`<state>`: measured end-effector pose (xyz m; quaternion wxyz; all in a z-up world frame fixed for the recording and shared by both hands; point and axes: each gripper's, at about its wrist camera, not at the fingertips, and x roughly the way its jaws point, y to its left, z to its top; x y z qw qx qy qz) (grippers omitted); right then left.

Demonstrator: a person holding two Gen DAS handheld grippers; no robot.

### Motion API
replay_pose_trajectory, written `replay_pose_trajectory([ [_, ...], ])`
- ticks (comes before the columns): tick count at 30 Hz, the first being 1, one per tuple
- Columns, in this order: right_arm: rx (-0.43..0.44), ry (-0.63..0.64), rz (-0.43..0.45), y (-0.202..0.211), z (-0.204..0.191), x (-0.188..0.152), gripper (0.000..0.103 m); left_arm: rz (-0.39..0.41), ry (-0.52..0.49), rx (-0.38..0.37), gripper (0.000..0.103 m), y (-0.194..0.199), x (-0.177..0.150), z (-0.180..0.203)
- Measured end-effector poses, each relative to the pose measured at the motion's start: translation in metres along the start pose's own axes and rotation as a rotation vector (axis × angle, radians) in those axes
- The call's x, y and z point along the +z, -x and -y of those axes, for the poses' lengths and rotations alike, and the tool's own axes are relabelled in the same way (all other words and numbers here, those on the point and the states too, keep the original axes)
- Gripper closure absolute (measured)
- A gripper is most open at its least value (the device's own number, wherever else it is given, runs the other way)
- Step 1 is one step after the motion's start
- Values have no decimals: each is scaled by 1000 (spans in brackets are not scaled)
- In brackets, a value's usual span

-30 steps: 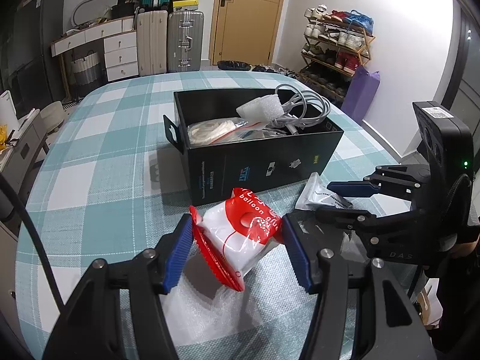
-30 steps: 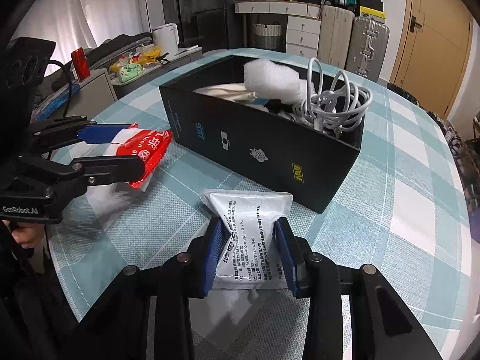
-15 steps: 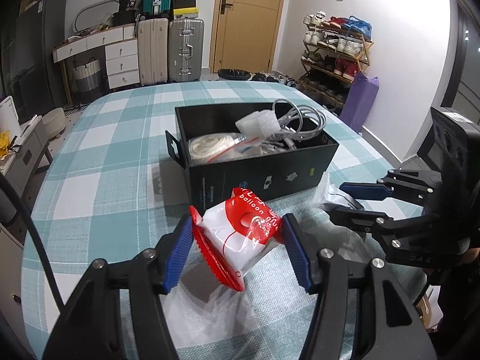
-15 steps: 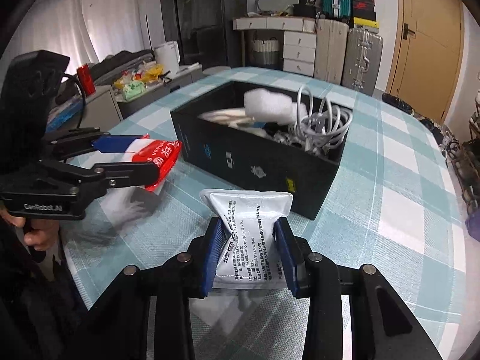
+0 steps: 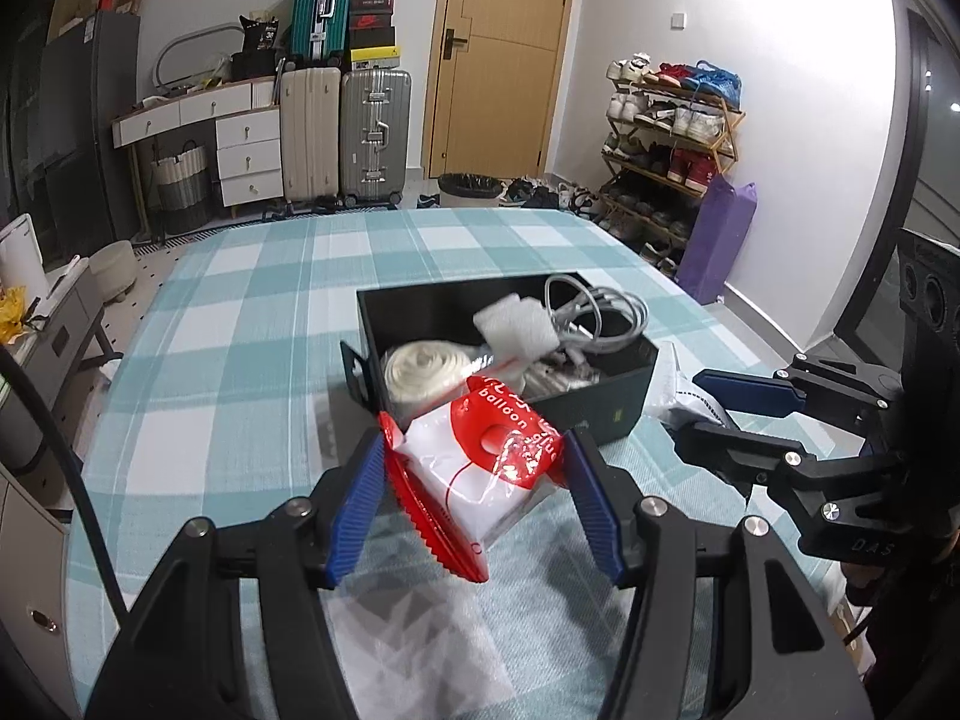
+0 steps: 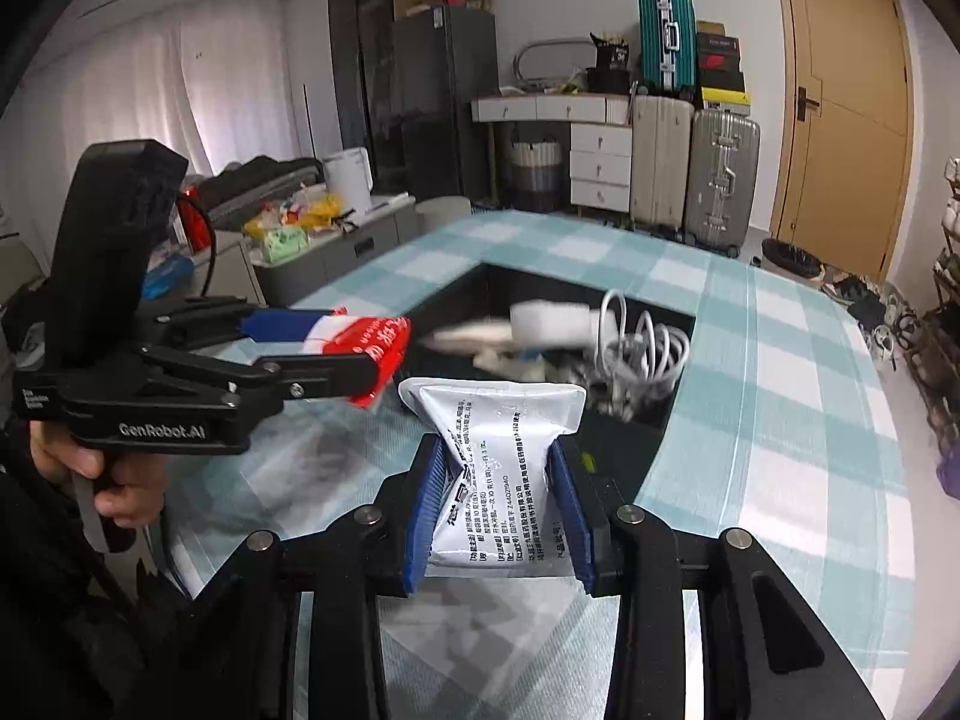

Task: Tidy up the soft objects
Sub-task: 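Carry the balloon-glue bag with the left tool while the right tool carries the packet to the box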

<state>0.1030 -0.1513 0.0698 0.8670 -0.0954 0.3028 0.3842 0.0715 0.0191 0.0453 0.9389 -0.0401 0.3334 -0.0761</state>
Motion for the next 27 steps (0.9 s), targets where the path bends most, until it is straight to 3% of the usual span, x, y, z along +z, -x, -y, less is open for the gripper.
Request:
replay_pose_trajectory([
  [11, 10, -40, 49, -7, 8, 20, 66, 15, 7, 12, 44, -14, 23, -3],
  [27, 9, -96, 42, -37, 24, 39, 66, 13, 38, 53, 44, -42, 47, -22],
])
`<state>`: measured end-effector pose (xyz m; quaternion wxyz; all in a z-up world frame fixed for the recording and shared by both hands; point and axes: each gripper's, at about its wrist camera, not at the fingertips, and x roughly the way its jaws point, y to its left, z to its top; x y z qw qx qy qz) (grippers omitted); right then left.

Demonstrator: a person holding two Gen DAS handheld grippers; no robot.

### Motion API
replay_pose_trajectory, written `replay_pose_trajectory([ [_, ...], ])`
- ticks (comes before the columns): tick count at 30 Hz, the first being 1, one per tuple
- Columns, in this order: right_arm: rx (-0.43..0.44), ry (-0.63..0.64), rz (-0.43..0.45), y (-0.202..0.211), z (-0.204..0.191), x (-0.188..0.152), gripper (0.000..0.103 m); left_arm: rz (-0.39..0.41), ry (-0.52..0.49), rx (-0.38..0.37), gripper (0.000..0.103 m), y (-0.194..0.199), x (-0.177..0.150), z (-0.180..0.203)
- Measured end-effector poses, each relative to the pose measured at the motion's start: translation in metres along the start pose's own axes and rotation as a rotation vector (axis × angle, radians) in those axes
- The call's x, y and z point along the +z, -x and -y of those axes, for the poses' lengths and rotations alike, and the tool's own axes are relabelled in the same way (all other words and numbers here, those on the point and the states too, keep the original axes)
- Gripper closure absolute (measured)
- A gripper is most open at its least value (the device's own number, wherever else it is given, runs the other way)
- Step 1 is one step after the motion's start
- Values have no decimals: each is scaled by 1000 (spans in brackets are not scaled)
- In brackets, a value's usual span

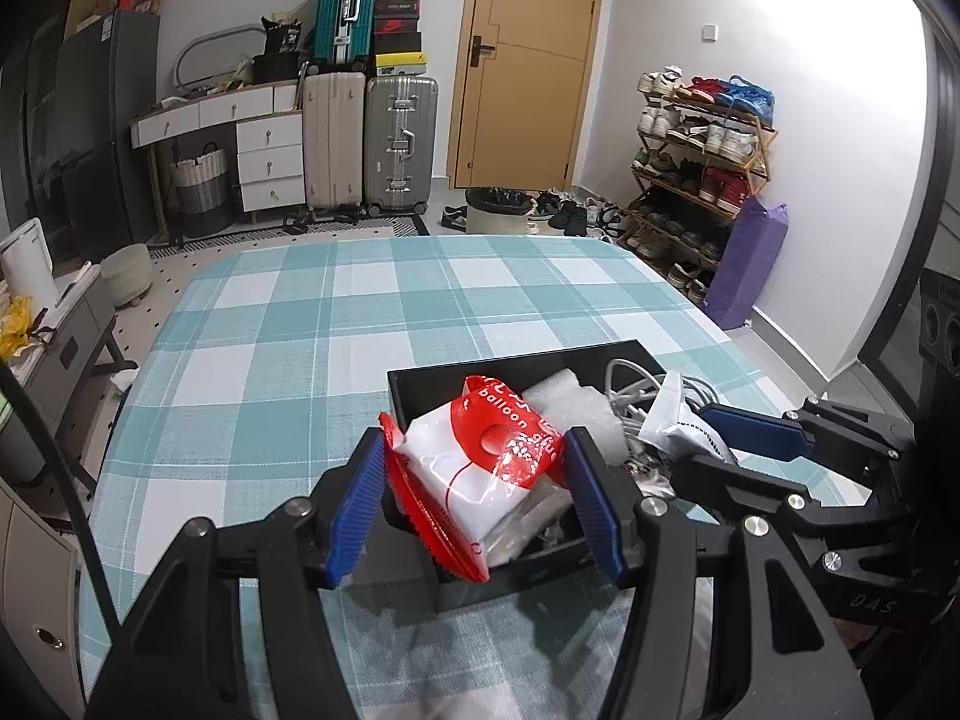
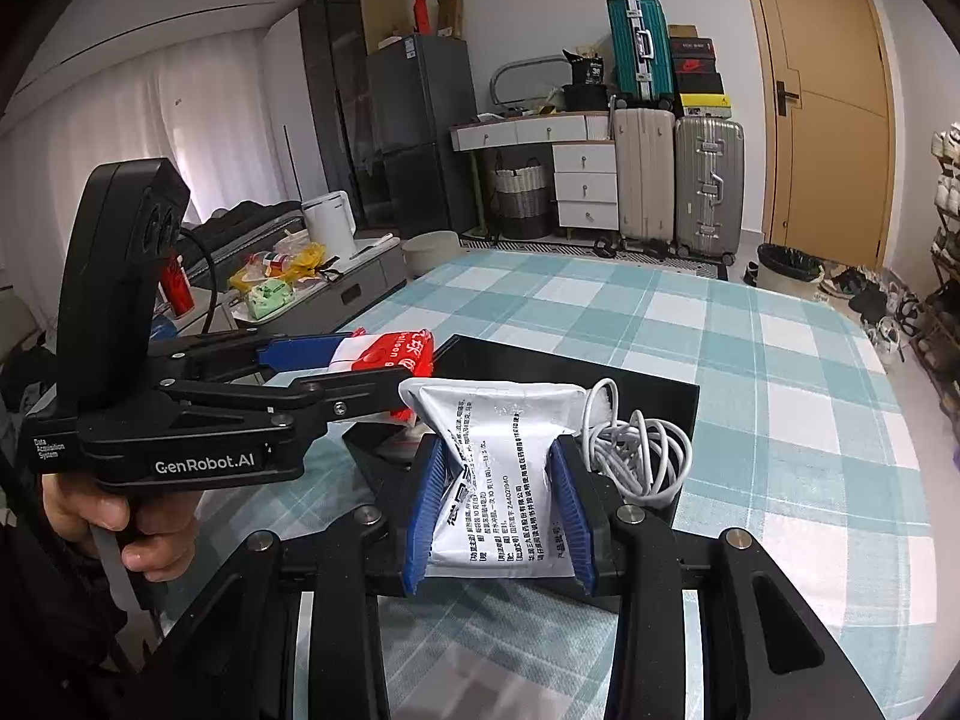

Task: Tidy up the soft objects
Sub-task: 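Carry the balloon-glue bag with the left tool while the right tool carries the packet to the box, then open the left tool into the box while the right tool releases the packet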

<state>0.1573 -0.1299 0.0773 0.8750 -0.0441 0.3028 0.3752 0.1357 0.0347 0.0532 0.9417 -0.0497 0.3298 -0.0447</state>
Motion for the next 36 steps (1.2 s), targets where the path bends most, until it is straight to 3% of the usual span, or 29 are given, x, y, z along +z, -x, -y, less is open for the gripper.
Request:
replay_pose_trajectory([
  [9, -24, -26, 6, -17, 15, 9, 67, -23, 8, -13, 44, -22, 5, 2],
  [26, -180, 157, 15, -24, -7, 4, 66, -48, -31, -19, 40, -39, 1, 9],
  [27, -173, 152, 14, -24, -6, 3, 65, -50, -27, -26, 40, -39, 0, 9],
  [30, -195, 147, 16, -21, -4, 0, 47, -52, -23, -40, 38, -37, 0, 9],
  [33, -197, 138, 20, -15, 0, -4, 40, -50, -23, -55, 35, -33, 0, 8],
  [34, -212, 140, 17, -14, 2, -5, 33, -48, -24, -55, 31, -31, -1, 8],
  [36, -232, 144, 13, -13, 4, -7, 30, -39, -19, -36, 25, -28, -2, 7],
])
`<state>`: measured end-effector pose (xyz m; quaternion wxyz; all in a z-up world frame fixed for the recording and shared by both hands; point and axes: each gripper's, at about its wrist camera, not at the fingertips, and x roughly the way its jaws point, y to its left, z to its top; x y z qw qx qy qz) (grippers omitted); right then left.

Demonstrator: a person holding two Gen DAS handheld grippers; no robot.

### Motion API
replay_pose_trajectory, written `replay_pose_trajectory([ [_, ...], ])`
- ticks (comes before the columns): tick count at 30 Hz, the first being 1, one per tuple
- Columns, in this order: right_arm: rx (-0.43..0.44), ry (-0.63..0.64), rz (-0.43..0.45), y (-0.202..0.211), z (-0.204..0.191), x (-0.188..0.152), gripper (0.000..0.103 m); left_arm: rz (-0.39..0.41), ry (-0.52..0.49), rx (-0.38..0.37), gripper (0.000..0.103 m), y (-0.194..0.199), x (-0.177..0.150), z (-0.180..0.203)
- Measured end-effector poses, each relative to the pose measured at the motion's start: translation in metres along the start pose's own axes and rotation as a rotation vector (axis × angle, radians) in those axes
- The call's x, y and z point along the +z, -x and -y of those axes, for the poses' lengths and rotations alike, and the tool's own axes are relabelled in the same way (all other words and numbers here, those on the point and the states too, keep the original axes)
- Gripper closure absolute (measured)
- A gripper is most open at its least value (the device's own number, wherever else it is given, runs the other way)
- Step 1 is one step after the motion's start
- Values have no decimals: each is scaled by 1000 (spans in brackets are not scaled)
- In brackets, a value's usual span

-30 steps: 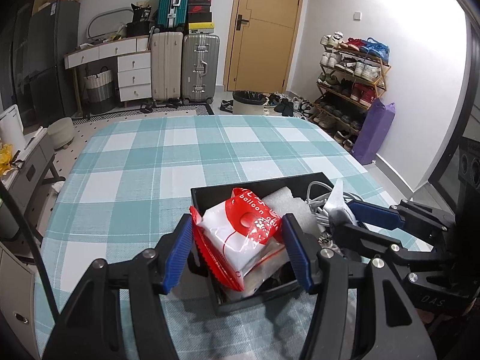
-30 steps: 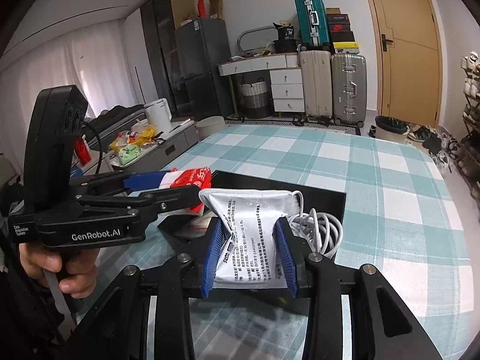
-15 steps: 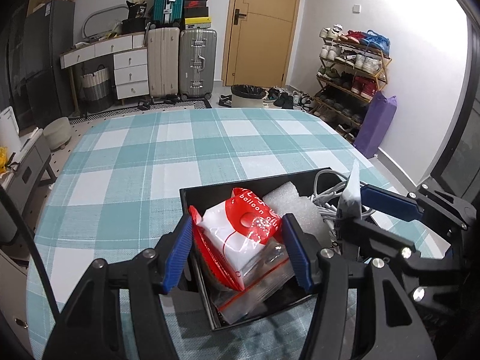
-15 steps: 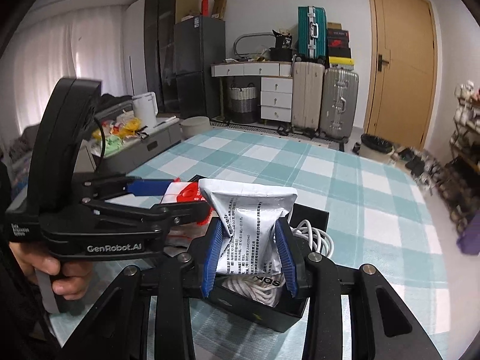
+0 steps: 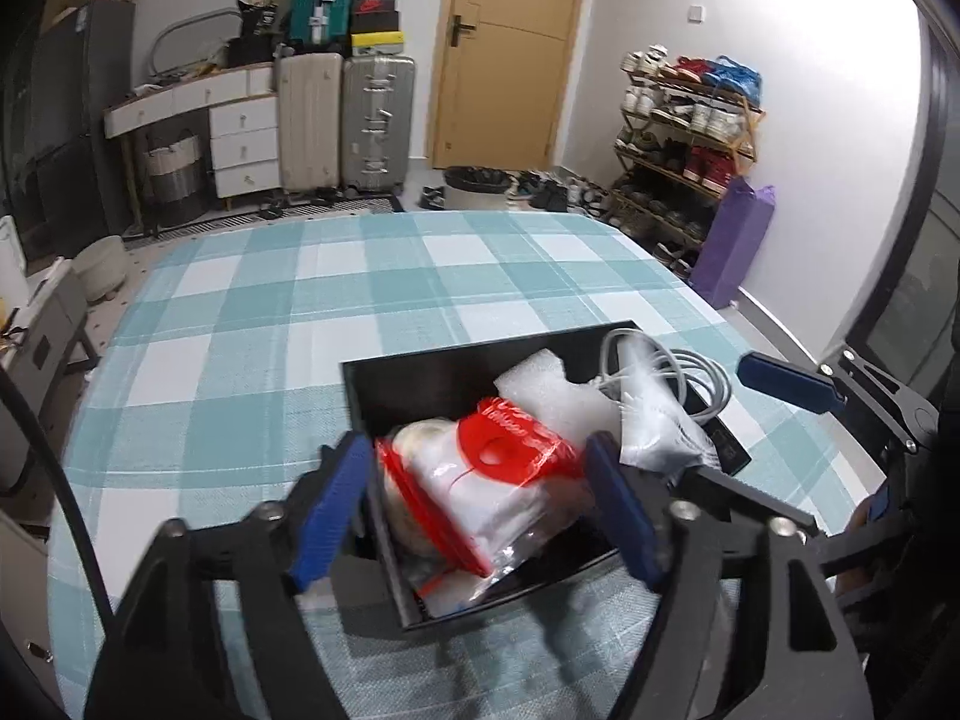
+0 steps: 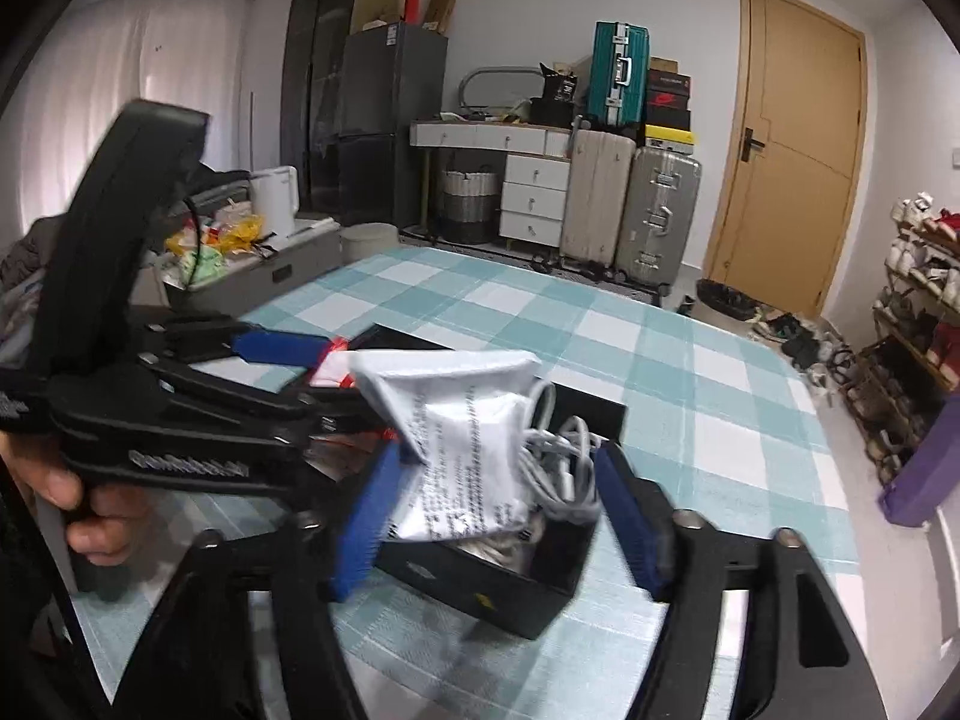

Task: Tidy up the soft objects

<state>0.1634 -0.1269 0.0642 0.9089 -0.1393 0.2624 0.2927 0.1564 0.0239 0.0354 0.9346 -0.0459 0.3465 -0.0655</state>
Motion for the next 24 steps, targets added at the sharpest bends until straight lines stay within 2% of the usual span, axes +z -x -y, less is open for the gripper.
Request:
replay_pose_trajectory([
  [7, -27, -22, -48, -13, 11, -5, 29, -8, 16, 8, 24, 2, -3, -5],
  [11, -51, -22, -55, -18, 12, -6, 20, -3, 10, 13, 13, 3, -4, -5],
  [14, -62, -30, -70, -24, 14, -5, 13, 3, -5, 18, 9, 6, -6, -4],
  [20, -44, -40, -52, -17, 12, -5, 9, 25, -18, 39, 4, 15, -11, -2],
  [22, -27, -56, -27, -11, 13, -6, 2, 34, -17, 47, 3, 18, -13, -3],
  [24, -17, -64, 0, -4, 12, -6, 1, 46, -11, 50, 1, 22, -16, -4],
])
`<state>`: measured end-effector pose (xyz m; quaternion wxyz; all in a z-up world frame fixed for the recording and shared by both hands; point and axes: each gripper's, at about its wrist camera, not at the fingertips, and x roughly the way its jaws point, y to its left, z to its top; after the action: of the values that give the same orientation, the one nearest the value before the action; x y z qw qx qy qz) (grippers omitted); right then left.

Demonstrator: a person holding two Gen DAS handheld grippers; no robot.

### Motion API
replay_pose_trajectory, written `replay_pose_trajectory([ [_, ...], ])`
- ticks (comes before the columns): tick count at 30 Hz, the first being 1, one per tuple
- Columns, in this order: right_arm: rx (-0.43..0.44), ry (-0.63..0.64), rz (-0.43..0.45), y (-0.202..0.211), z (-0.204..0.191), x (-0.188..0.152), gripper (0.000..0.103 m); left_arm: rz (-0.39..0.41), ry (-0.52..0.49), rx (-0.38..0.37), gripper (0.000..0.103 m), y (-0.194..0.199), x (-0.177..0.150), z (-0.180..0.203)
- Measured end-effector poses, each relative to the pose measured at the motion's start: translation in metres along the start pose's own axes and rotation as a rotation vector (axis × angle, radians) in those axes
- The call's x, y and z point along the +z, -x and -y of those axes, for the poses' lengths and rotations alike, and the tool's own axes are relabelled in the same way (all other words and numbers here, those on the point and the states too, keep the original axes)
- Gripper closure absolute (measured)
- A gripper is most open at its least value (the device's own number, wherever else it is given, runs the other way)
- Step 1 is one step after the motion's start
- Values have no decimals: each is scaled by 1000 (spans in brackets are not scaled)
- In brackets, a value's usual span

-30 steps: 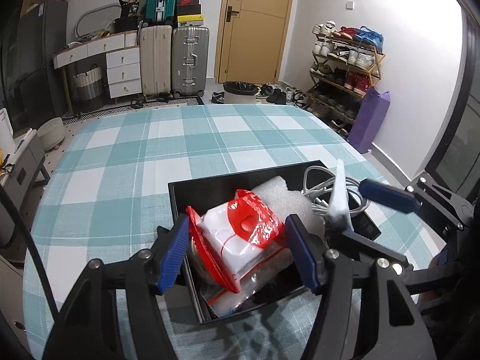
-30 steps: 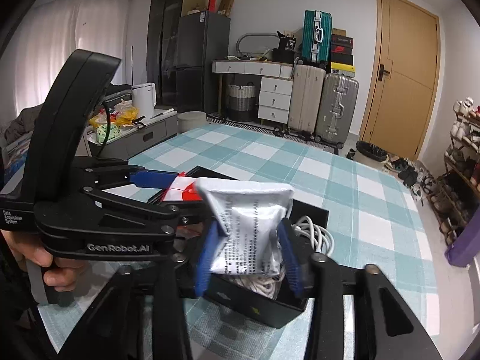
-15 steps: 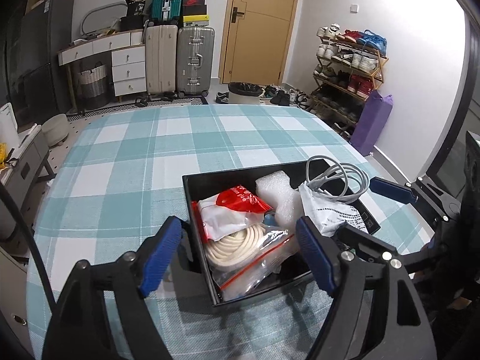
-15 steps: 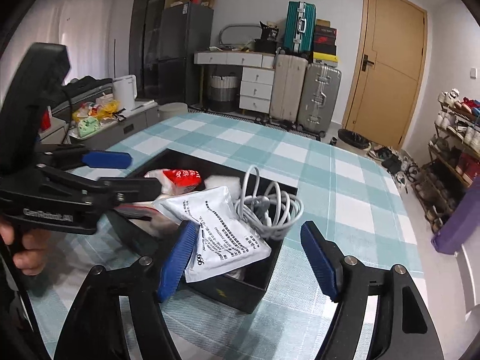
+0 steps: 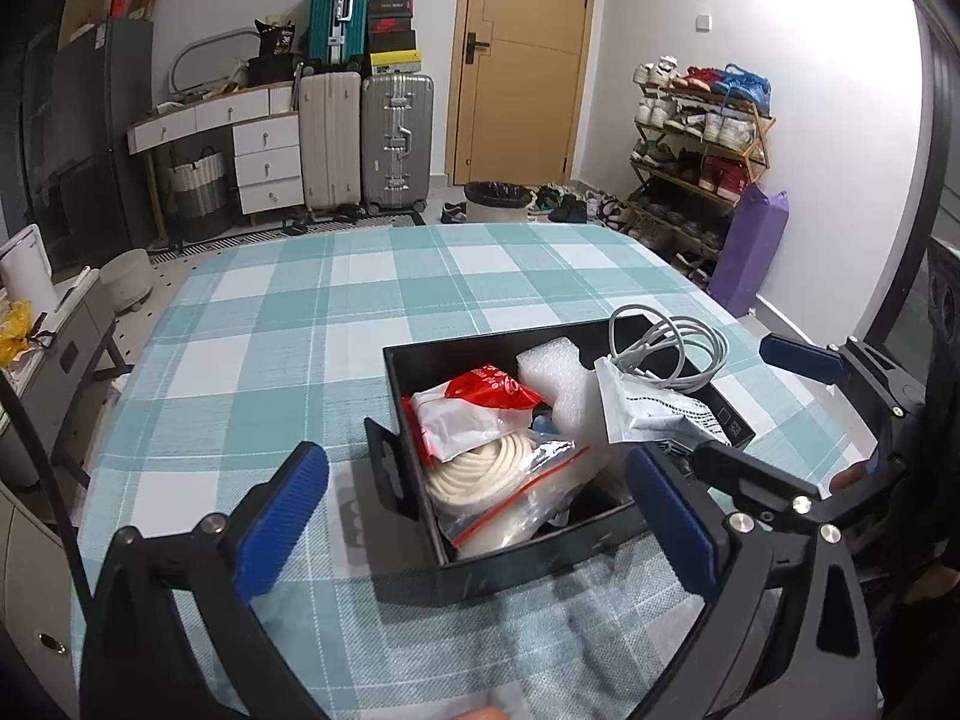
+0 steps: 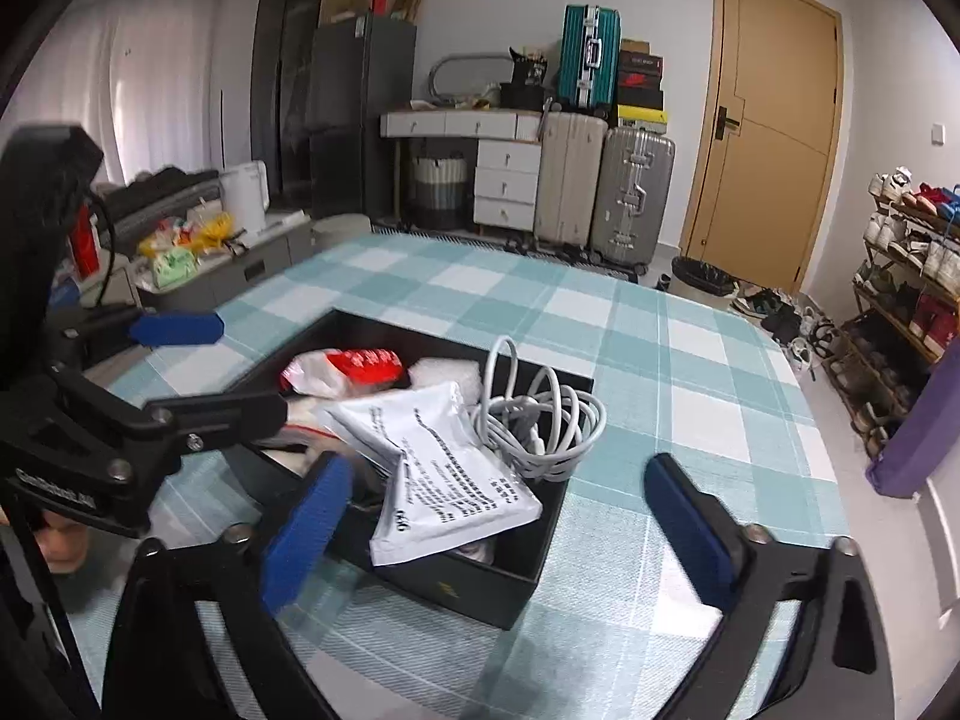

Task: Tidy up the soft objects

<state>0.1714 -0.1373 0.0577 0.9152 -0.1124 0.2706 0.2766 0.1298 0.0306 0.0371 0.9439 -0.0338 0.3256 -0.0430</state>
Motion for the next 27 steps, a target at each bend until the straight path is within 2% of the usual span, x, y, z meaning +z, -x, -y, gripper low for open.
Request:
replay_pose_trajectory([
  [10, 46, -74, 58, 22, 2, -12, 1, 47, -17, 45, 0, 17, -21, 4],
  [15, 55, -71, 95, 32, -1, -16, 1, 69, -46, 86, 0, 21, -29, 9],
  [27, 77, -48, 143, 42, -6, -28, 1, 99, -8, 122, 0, 19, -40, 4],
])
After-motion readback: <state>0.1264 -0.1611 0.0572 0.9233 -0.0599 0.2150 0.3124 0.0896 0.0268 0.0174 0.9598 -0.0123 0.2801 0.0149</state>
